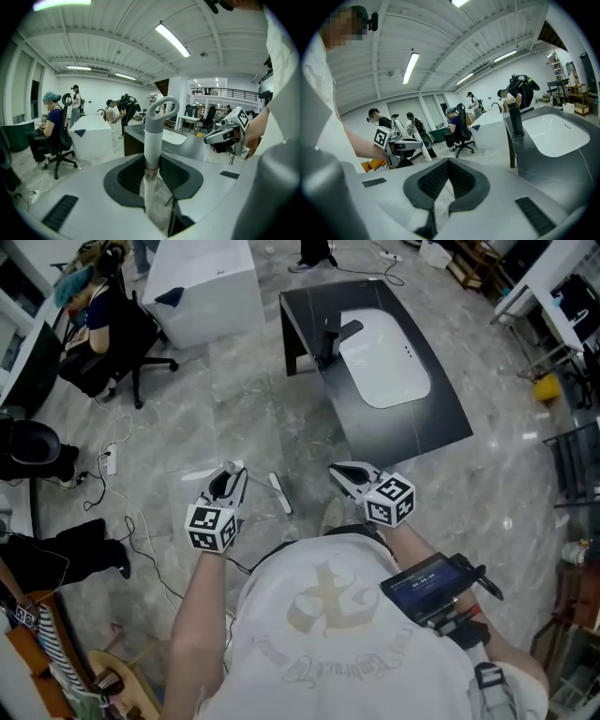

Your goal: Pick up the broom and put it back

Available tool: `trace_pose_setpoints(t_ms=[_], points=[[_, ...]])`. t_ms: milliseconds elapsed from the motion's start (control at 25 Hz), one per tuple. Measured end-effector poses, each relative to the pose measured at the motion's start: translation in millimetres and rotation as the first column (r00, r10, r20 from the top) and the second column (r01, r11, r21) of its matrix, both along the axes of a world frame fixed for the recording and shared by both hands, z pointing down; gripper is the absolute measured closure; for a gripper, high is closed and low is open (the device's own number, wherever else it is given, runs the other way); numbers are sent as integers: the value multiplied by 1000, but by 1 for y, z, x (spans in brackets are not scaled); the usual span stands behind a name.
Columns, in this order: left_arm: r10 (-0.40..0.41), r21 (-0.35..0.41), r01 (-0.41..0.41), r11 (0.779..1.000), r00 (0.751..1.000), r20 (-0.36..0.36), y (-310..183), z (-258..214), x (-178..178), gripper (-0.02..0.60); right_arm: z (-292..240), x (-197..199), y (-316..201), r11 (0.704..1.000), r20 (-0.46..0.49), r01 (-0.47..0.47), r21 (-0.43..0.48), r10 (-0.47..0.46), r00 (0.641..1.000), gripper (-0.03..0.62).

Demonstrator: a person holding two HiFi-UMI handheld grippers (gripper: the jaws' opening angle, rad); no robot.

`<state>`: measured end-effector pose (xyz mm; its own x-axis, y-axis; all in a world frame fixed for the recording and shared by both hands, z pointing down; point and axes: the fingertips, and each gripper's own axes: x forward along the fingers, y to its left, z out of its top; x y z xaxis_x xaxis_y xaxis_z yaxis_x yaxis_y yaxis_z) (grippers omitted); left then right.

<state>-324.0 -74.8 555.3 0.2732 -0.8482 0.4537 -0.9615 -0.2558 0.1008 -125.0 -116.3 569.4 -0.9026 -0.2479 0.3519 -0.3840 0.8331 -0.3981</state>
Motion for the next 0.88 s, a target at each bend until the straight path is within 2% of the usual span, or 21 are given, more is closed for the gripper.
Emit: trace_pose_setpoints(t_ms=[440,880], points=[[-101,59,100,993,995,3,99,-15,-31,476,0,-28,68,997,2,68,21,-68,998,577],[-106,103,103,989,994,19,159,-26,-41,476,-13,-45,113,994,-9,102,46,-102,995,577]])
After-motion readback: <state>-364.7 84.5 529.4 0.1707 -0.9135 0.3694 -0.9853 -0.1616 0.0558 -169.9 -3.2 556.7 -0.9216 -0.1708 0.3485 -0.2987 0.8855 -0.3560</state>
